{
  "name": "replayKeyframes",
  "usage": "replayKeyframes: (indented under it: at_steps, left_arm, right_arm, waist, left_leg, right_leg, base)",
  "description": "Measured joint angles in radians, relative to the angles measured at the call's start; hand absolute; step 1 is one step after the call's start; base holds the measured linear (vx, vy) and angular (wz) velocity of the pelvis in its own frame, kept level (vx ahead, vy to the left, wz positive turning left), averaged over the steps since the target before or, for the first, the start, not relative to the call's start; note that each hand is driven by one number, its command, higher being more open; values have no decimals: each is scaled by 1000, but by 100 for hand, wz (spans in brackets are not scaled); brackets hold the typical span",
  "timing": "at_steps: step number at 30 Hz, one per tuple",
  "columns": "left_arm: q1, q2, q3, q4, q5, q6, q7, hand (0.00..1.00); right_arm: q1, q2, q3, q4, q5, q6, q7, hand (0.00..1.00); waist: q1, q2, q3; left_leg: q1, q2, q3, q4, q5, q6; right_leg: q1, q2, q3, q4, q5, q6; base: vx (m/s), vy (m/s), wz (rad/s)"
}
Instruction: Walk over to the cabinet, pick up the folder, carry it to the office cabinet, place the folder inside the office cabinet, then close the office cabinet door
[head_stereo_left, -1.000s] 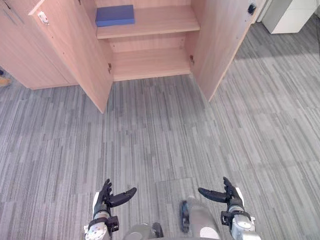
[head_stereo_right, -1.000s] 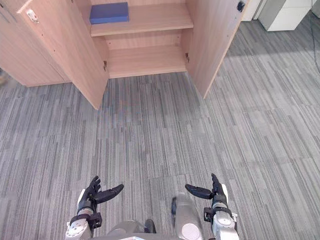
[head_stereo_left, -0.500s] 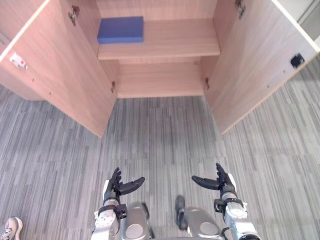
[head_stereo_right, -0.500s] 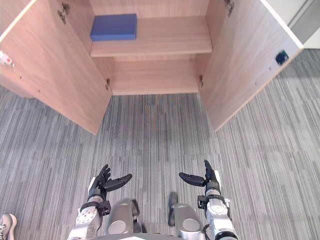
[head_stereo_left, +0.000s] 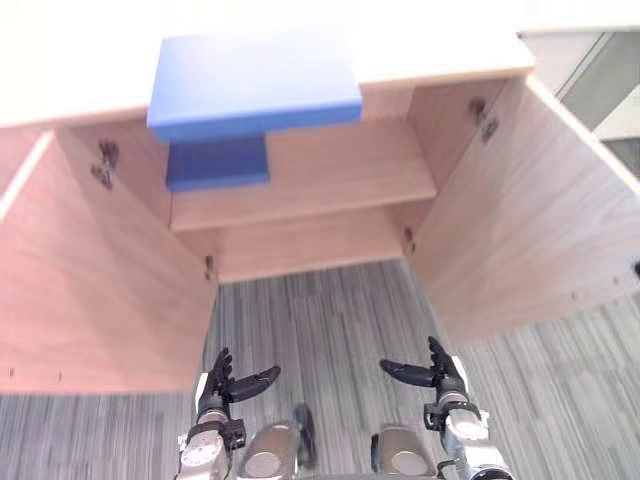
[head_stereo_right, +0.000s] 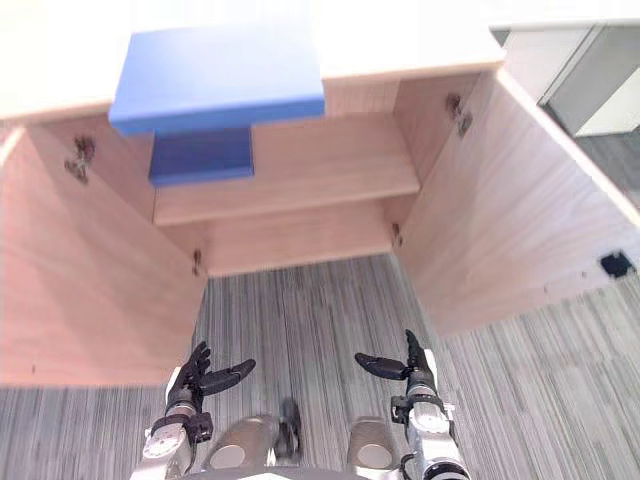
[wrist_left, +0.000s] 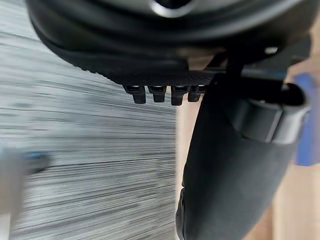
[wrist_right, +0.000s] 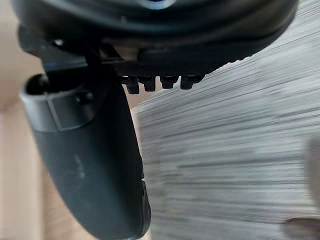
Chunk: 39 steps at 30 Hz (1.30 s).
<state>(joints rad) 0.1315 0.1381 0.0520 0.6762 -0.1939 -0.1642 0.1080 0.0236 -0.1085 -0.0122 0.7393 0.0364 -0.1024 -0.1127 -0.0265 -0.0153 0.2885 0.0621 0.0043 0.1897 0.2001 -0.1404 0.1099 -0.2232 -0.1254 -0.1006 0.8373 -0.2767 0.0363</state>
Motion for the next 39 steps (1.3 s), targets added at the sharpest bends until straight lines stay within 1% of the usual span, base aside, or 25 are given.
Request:
replayKeyframes:
  at_steps: [1, 2, 3, 4, 5, 6, 8, 9, 10, 11, 12, 13, 14, 15, 16, 17, 19, 22, 26, 27, 30, 32, 34, 37, 39]
  left_arm:
    - [-5, 2, 1, 4, 0, 0, 0, 100]
    - [-3, 3, 1, 4, 0, 0, 0, 100]
    - [5, 11, -1, 5, 0, 0, 2, 100]
    - [-1, -1, 3, 23, 1, 0, 2, 100]
    - [-11, -27, 6, 45, 0, 11, 5, 100]
    - [-2, -44, 6, 39, 1, 10, 2, 100]
    - [-2, -60, 6, 35, 1, 10, 0, 100]
    - [0, -72, 5, 25, 1, 11, -2, 100]
    - [11, -84, 2, 2, 1, 11, -4, 100]
    - [18, -89, 0, -15, 1, 10, -5, 100]
    - [27, -95, -1, -48, 1, 9, -10, 100]
    - [30, -96, -1, -70, 1, 7, -13, 100]
    - [28, -93, -1, -87, 1, 5, -15, 100]
    - [25, -94, -2, -89, 1, 5, -17, 100]
    - [26, -90, -2, -91, 1, 6, -19, 100]
    - [25, -79, -3, -108, 1, 6, -19, 100]
    - [30, -71, -3, -153, 9, 7, -18, 100]
    - [98, -49, -2, -330, 56, 6, 1, 100]
    - [169, -12, 4, -532, 119, -3, 20, 100]
    - [193, -4, 4, -606, 159, -19, 28, 100]
    - [239, -1, 4, -739, 216, -32, 48, 100]
    - [274, 10, 5, -849, 275, -70, 78, 100]
    - [281, 29, 6, -905, 313, -95, 95, 100]
    - [281, 42, 1, -960, 374, -99, 112, 100]
    - [281, 47, -5, -1000, 472, -105, 137, 100]
  right_arm:
    - [0, -3, -4, 2, 0, 0, 0, 100]
    - [4, -4, -7, 3, 0, 0, 0, 100]
    - [31, -3, -21, 1, -6, 0, -4, 100]
    - [51, -13, -27, 9, -9, 0, -7, 100]
    - [45, -37, -32, 38, -10, 6, -8, 100]
    - [50, -43, -38, 42, -9, 12, -8, 100]
    - [58, -35, -61, 33, -7, 12, -9, 100]
    - [75, -31, -62, 28, -2, 11, -12, 100]
    - [93, -27, -63, 26, 6, 11, -14, 100]
    - [100, -25, -66, 21, 10, 11, -15, 100]
    - [107, -23, -75, 8, 11, 9, -15, 100]
    - [104, -21, -81, 3, 11, 8, -14, 100]
    - [101, -20, -93, -1, 11, 5, -14, 100]
    - [103, -25, -102, -2, 11, 3, -14, 100]
    - [105, -27, -112, 7, 11, 4, -15, 100]
    - [109, -19, -116, 8, 11, 4, -15, 100]
    - [116, -16, -118, 14, 11, 4, -15, 100]
    - [126, -12, -118, 26, 11, 4, -13, 100]
    - [136, -10, -118, 28, 11, 2, -13, 100]
    - [136, -10, -118, 28, 9, -2, -12, 100]
    - [143, -10, -118, 28, 7, -9, -12, 100]
    - [145, -12, -115, 29, -2, -17, -12, 100]
    - [146, -20, -107, 30, -11, -19, -12, 100]
    - [164, -33, -91, 32, -30, -21, -10, 100]
    - [180, -40, -81, 34, -32, -22, -9, 100]
  waist:
    - [-9, 1, -2]
    - [-13, -2, -7]
    - [-15, -19, -25]
    - [-16, -23, -31]
    - [-12, 14, -41]
    - [-9, 23, -54]
    - [-14, 25, -53]
    - [-12, 24, -53]
    - [-4, 24, -53]
    - [1, 24, -55]
    - [8, 25, -57]
    - [13, 25, -57]
    - [13, 36, -64]
    - [9, 55, -74]
    - [8, 75, -87]
    - [3, 71, -94]
    - [5, 61, -96]
    - [8, 62, -97]
    - [13, 61, -112]
    - [13, 62, -114]
    - [14, 62, -119]
    - [17, 62, -120]
    - [18, 66, -128]
    - [18, 67, -145]
    - [18, 66, -146]
  left_leg:
    - [19, 14, -15, -2, -4, -8]
    - [26, 17, -24, -1, -10, -22]
    - [41, 4, -43, 13, -45, -82]
    - [53, 3, -63, 38, -88, -130]
    - [46, 38, -69, 65, -103, -144]
    - [27, 50, -67, 107, -95, -158]
    - [-15, 68, -63, 232, -68, -202]
    - [-68, 99, -53, 375, -54, -238]
    - [-90, 130, -17, 455, -93, -229]
    - [-98, 141, -1, 462, -109, -223]
    - [-116, 150, 16, 439, -122, -204]
    - [-129, 148, 13, 379, -123, -200]
    - [-137, 148, 5, 238, -91, -198]
    - [-141, 151, -1, 131, -4, -190]
    - [-129, 156, -12, 73, 23, -164]
    - [-103, 139, -17, 13, 24, -163]
    - [-86, 119, -14, -30, 43, -155]
    - [-46, 88, -15, -97, 68, -140]
    - [-24, 76, -25, -129, 79, -138]
    - [-19, 75, -32, -132, 82, -137]
    - [-3, 74, -43, -148, 93, -136]
    - [12, 72, -45, -162, 103, -137]
    - [17, 72, -48, -163, 108, -138]
    - [22, 71, -53, -163, 109, -139]
    - [35, 71, -55, -161, 109, -139]
  right_leg:
    - [-35, 24, -11, -166, 0, 9]
    - [-39, 43, -12, -271, 17, 14]
    - [-33, 58, 6, -514, 161, -14]
    - [-32, 55, 13, -536, 279, -41]
    - [-33, 72, -10, -509, 269, -55]
    - [-22, 76, -18, -517, 241, -61]
    - [22, 78, -33, -542, 212, -67]
    - [85, 79, -44, -587, 208, -73]
    - [151, 82, -52, -628, 206, -75]
    - [172, 81, -53, -640, 206, -76]
    - [194, 78, -49, -659, 206, -75]
    - [201, 75, -43, -669, 206, -75]
    - [205, 76, -40, -680, 207, -70]
    - [206, 88, -39, -684, 203, -54]
    - [209, 100, -35, -686, 197, -40]
    - [210, 89, -35, -691, 196, -29]
    - [211, 71, -34, -703, 199, -20]
    - [241, 54, -40, -737, 208, -4]
    - [260, 50, -48, -750, 210, -1]
    - [266, 49, -54, -750, 210, -1]
    - [281, 49, -64, -751, 210, -1]
    - [292, 48, -65, -751, 210, -1]
    - [296, 46, -65, -751, 212, 1]
    - [305, 50, -65, -753, 212, 1]
    - [321, 51, -65, -752, 212, 1]
  base:
    - [446, -112, 47]
    - [474, -133, 64]
    - [391, -112, 71]
    - [477, -139, 64]
    - [465, -137, 41]
    - [456, -142, 20]
    - [403, -159, 24]
    - [418, -149, 25]
    - [330, -84, 18]
    - [276, -39, 0]
    - [183, -5, -12]
    - [177, 30, -19]
    - [142, 72, -15]
    - [166, 128, -16]
    - [163, 174, 1]
    - [125, 164, 3]
    - [65, 119, 10]
    - [41, 78, 8]
    - [4, 26, 9]
    - [-10, -6, 12]
    - [-42, -12, 12]
    - [-68, -11, 4]
    - [-94, -6, 2]
    - [-73, -19, 4]
    - [-57, -7, 3]
